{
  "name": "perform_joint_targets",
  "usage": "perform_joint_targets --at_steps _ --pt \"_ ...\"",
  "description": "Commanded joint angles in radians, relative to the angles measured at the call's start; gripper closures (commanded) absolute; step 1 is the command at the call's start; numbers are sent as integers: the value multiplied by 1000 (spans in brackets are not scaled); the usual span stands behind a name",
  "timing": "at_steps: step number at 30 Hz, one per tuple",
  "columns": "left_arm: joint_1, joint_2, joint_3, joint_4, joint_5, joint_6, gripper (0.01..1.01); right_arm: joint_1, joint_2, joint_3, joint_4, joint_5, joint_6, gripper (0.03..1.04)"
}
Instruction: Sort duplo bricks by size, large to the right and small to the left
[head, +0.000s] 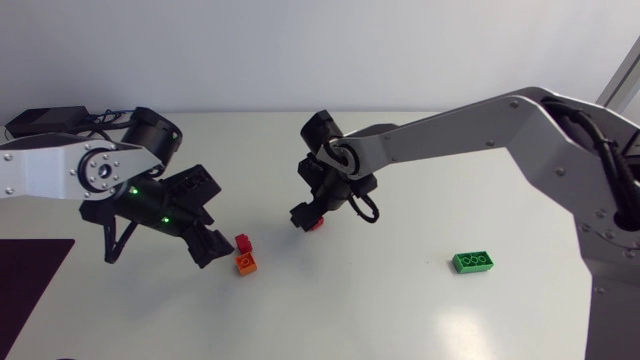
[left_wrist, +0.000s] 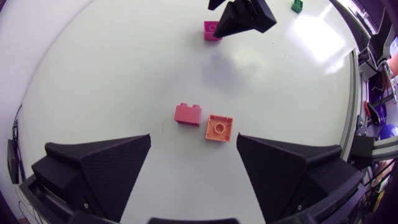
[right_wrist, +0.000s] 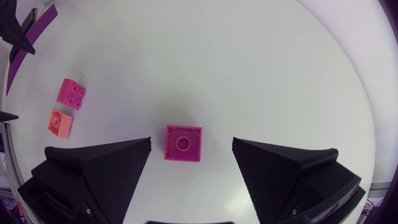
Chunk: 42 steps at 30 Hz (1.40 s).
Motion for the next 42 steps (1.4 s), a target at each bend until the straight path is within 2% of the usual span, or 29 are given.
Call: perform_joint_targets --at_steps 1,5,8,10,13,19,26,33,42 --pt "16 -45 -21 -22 2 27 51 23 45 31 -25 7 24 246" --pt "22 -85 -35 -28 2 27 51 26 71 52 -47 9 27 356" --pt "27 -104 -38 -33 2 26 51 23 88 72 -81 15 29 370" --pt "31 -110 -37 -34 3 26 51 22 91 72 -81 25 29 493" --pt "39 -113 -38 -34 5 27 51 20 93 68 -81 27 26 751" --pt "56 -128 -41 -34 9 32 51 45 54 22 -62 12 -8 789" --pt "80 -165 -50 -45 25 38 51 135 -4 3 -76 -34 -42 790" --pt "134 -211 -86 -50 55 61 51 216 14 72 -125 -47 -48 790" --pt "243 -260 -125 -57 107 115 51 268 88 172 -185 -50 -68 785"
